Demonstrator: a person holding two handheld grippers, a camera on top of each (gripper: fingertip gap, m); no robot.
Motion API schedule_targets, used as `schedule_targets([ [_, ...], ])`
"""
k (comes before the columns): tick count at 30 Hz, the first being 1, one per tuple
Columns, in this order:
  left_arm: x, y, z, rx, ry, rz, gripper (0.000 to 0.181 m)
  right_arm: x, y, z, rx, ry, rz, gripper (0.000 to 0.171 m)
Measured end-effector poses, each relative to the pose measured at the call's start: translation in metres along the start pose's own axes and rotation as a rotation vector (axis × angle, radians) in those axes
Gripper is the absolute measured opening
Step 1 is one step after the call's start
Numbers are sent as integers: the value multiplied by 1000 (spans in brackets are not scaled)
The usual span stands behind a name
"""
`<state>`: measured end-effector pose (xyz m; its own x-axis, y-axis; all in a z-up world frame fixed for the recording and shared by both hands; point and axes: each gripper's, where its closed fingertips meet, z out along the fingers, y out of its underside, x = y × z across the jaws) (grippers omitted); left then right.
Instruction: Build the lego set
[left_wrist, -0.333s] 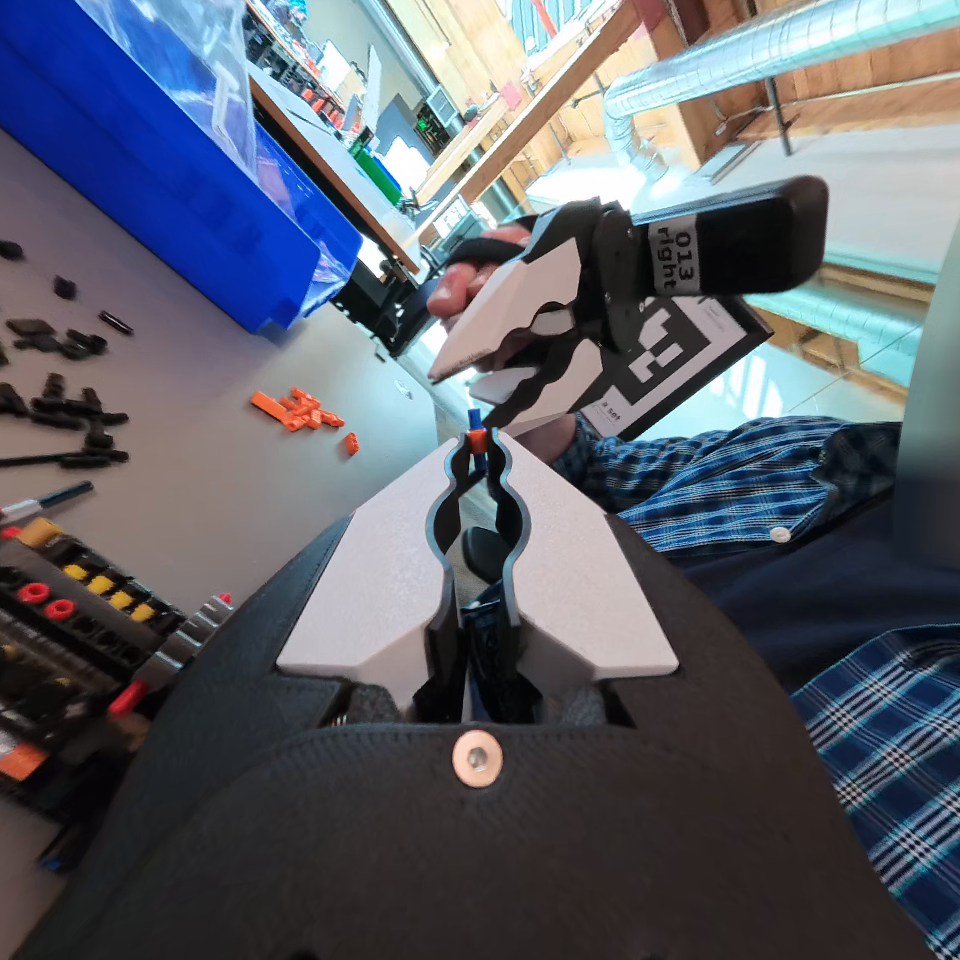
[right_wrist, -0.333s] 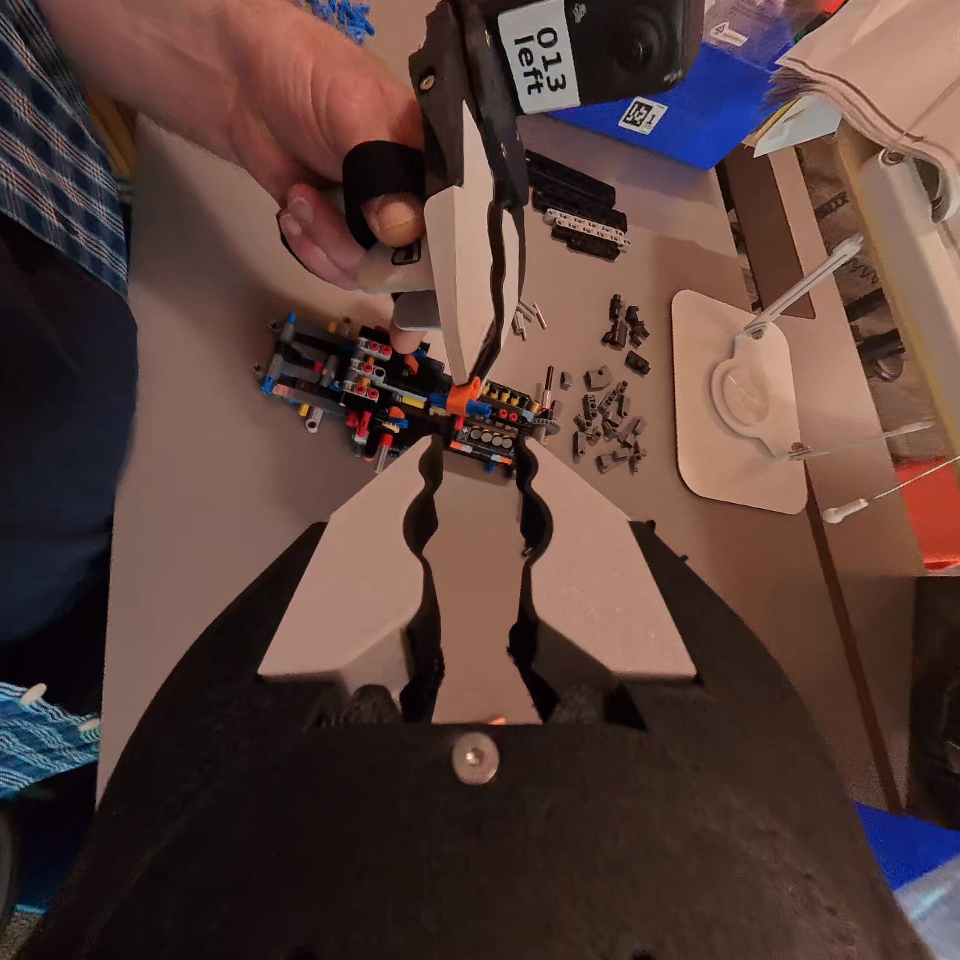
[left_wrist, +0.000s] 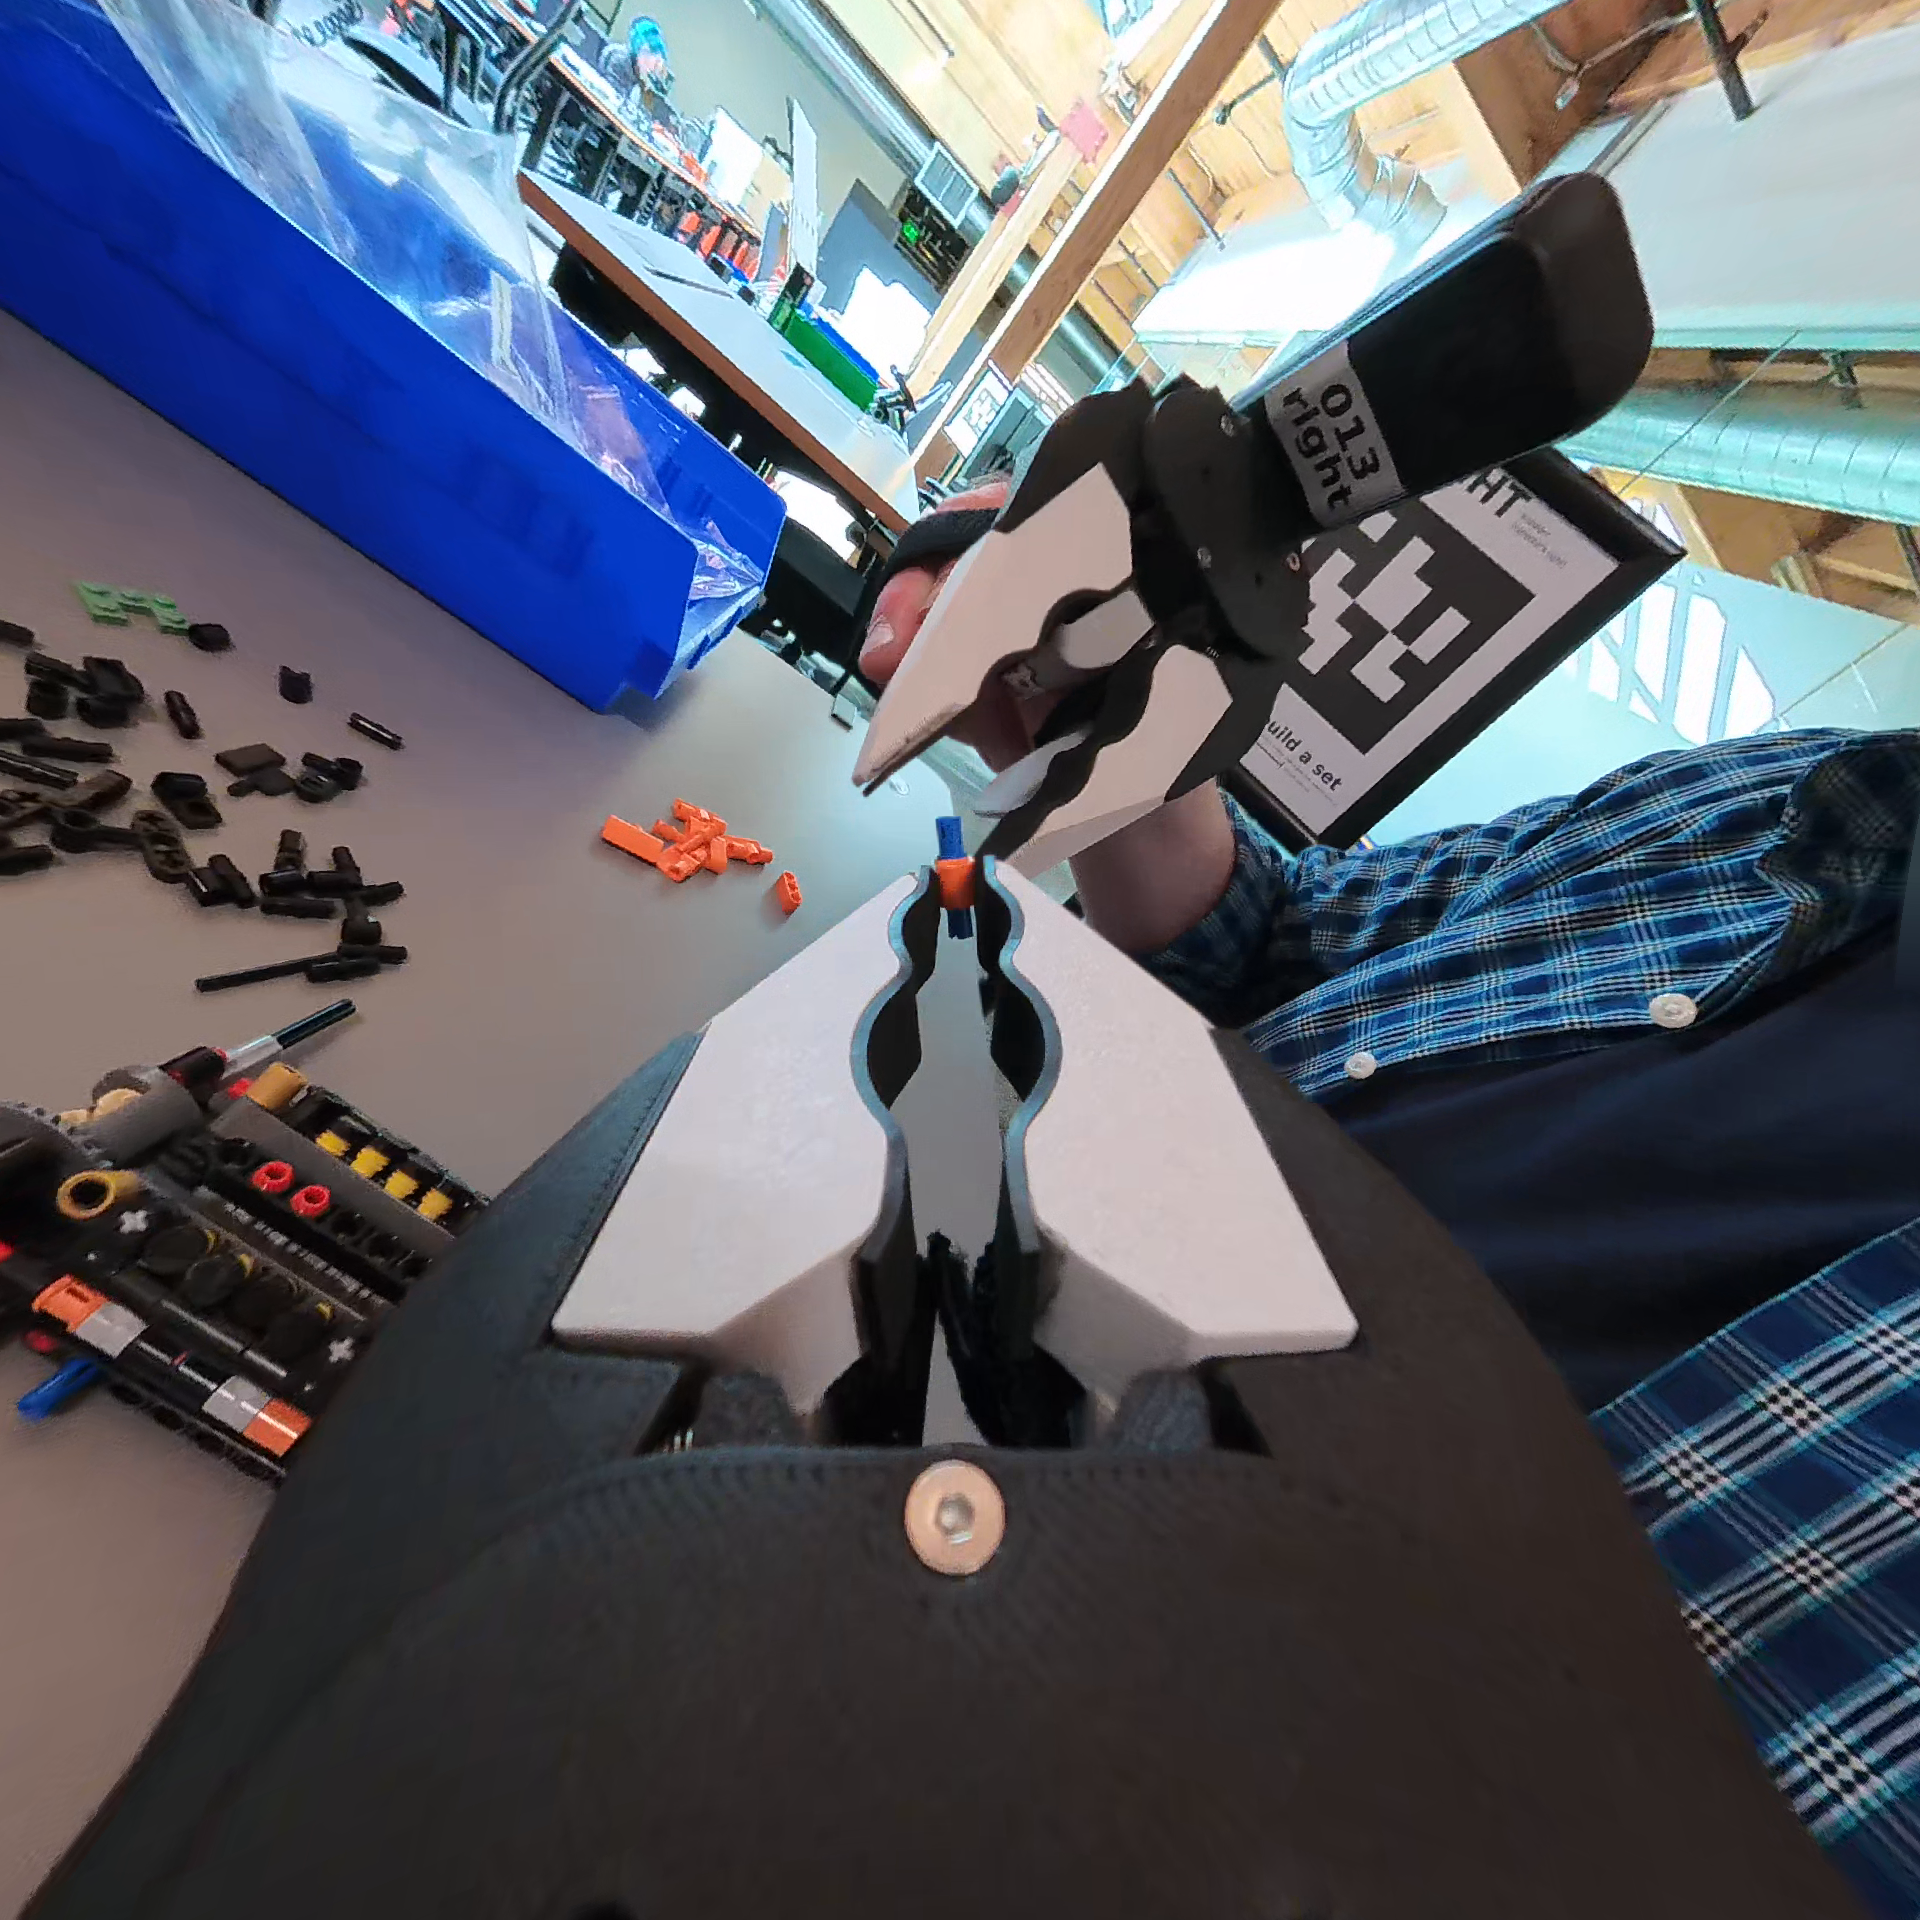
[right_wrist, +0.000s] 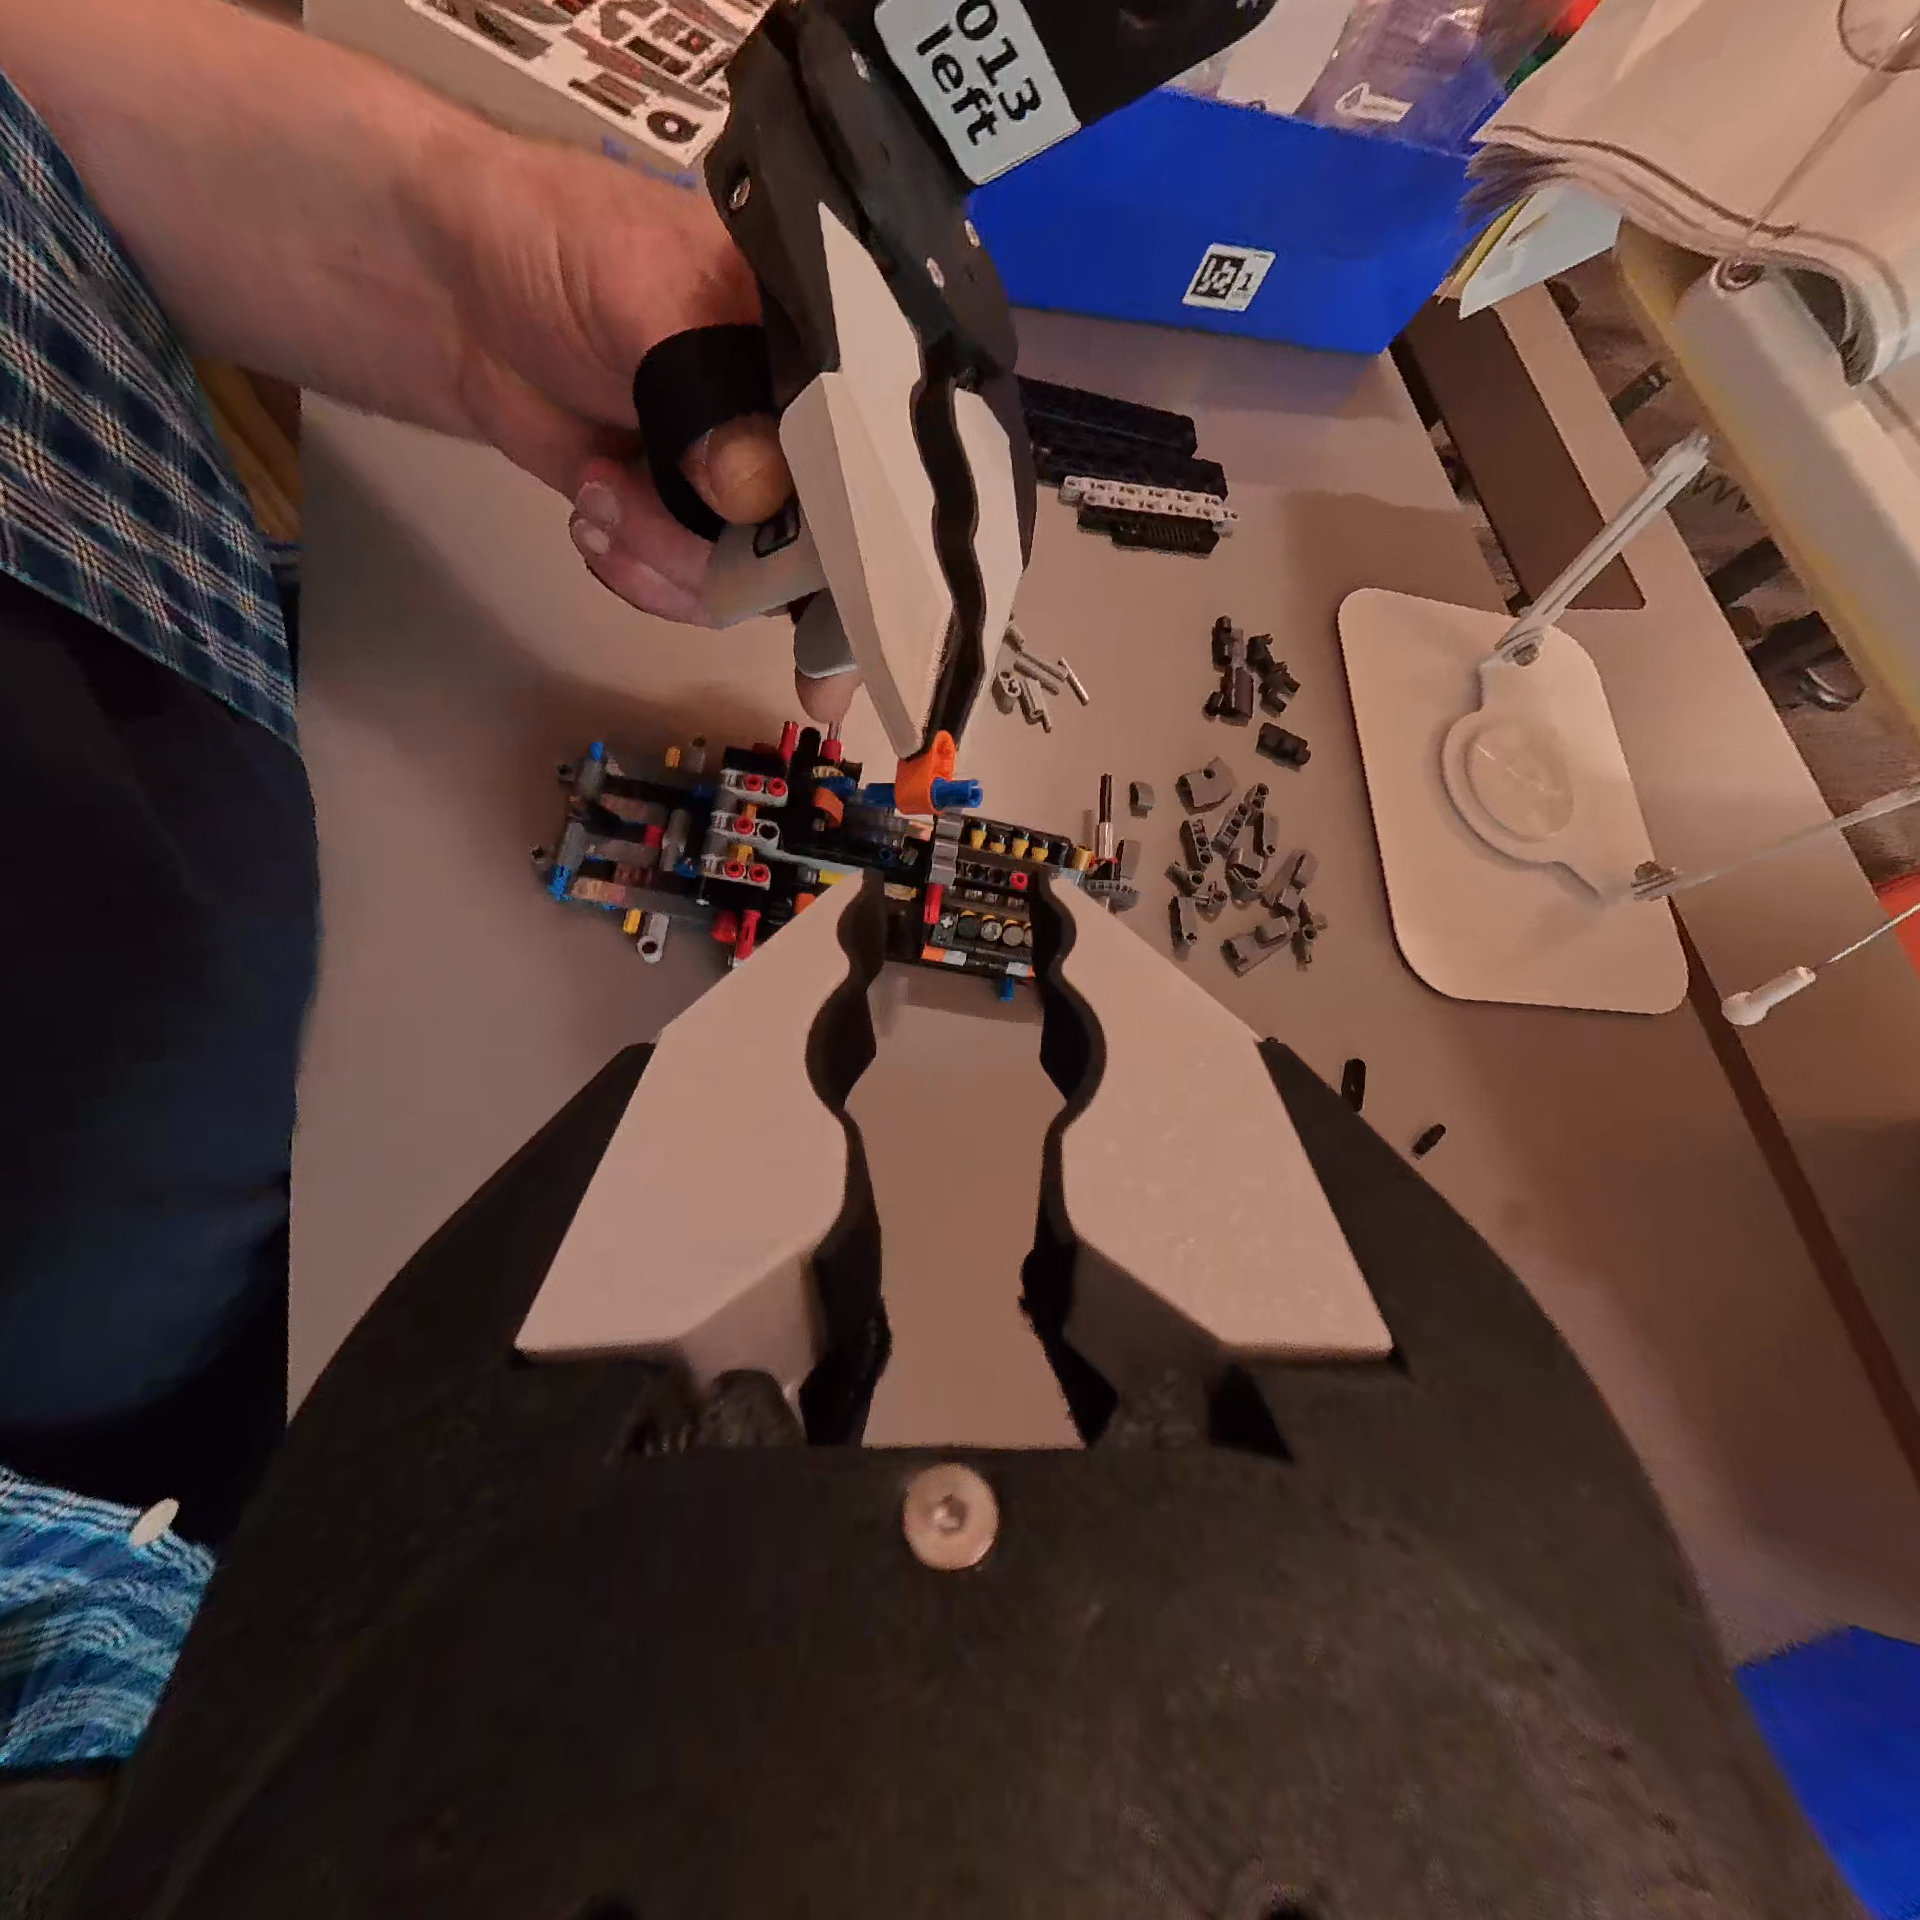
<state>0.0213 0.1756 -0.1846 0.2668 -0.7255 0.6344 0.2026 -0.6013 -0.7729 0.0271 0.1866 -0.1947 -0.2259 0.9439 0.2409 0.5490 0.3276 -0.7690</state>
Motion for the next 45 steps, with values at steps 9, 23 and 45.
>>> schedule_targets([
  [9,-2,-9,-18,94,-10,38,5,4,-20,-2,122,57,95,26],
  [23,-7,-23,-46,183,-40,31,6,23,16,-78,103,323,213,24],
  [45,-29,-16,-94,253,-240,64,5,115,140,-15,-279,531,516,16],
])
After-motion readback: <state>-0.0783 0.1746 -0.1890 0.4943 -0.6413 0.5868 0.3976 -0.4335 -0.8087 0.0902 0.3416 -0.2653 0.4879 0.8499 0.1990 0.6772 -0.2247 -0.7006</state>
